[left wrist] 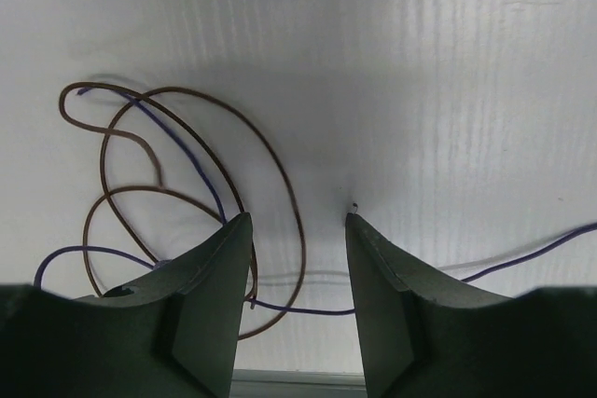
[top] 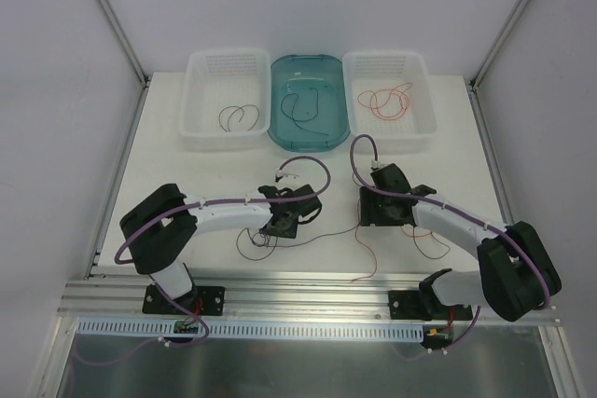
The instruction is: Untangle the cables
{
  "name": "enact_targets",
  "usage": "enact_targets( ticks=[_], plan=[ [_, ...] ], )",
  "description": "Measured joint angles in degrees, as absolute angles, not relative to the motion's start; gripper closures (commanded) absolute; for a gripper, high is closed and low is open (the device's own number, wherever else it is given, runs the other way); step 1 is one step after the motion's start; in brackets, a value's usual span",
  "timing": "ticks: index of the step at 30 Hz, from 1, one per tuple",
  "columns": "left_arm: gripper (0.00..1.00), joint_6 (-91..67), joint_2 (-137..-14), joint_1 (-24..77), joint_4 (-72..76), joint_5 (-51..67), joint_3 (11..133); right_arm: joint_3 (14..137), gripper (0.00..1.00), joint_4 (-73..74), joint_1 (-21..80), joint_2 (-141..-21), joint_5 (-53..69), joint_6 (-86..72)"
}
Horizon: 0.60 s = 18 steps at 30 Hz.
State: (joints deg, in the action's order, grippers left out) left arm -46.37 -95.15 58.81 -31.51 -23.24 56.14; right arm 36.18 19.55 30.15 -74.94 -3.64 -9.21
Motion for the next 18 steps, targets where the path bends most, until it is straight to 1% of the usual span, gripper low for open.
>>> enact_targets(
  ticks=[6,12,18],
  plan=[
    [0.53,-48.21,-90.56,58.81,-31.18,-22.98,51.88,36.05,0.35,19.53,30.13,-74.83,-3.64,-9.23],
    [0.53,-48.64,-87.44,58.81,-31.03,-22.96,51.57,36.05,0.35,19.53,30.13,-74.83,-3.62,-9.21],
    [0.56,-48.62,-88.44,58.81,-30.83,-22.63,51.57,36.05,0.35,19.55,30.13,-74.83,-3.60,-9.23]
  ],
)
